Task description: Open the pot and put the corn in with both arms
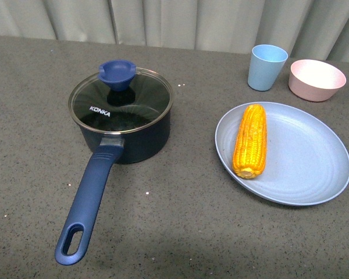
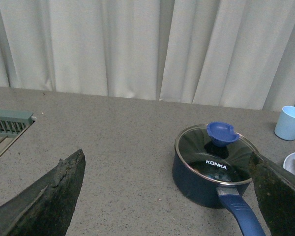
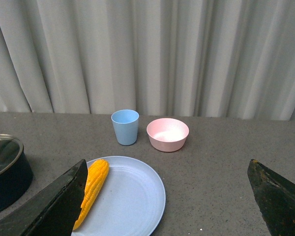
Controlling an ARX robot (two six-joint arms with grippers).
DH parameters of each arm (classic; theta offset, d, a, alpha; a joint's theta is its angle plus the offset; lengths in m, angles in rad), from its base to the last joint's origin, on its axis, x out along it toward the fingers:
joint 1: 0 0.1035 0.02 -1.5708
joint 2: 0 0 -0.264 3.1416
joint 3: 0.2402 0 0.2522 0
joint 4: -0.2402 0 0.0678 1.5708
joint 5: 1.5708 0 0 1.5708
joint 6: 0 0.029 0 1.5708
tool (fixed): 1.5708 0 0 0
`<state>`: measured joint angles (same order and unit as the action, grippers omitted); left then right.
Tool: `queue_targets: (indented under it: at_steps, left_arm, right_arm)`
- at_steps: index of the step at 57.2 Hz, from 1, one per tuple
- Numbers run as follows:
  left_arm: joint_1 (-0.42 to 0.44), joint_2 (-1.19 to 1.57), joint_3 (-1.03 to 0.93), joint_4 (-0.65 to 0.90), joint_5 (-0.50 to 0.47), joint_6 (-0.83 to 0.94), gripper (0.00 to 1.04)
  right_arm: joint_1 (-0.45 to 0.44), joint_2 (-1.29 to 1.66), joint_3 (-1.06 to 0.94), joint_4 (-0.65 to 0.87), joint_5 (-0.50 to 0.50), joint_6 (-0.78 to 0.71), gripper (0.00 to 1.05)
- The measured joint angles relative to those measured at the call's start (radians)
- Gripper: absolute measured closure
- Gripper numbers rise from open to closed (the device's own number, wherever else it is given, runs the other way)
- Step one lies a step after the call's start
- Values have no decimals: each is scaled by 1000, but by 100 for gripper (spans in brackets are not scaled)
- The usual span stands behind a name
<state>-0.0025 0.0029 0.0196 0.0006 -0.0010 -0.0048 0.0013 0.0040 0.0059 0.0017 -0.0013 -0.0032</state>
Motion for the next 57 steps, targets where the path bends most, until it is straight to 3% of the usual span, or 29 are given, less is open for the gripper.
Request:
queue_targets:
  at_steps: [46, 47, 51, 54, 57]
  left_arm:
    - [0, 0, 0, 0, 0, 0, 7]
    - [-7, 5, 2, -4, -26, -4, 7]
    - [-82, 85, 13, -31, -289, -63, 7]
    - [-99, 157, 13, 14, -367, -90, 7]
    - [-105, 246, 15, 99, -377, -113, 7]
  right_arm:
    - [0, 0, 0, 0, 0, 0, 9]
    - [0, 0, 0, 0, 0, 0, 9]
    - [0, 0, 0, 0, 0, 0, 9]
    - [0, 0, 0, 0, 1, 0, 9]
    - [0, 0, 0, 0, 0, 0, 9]
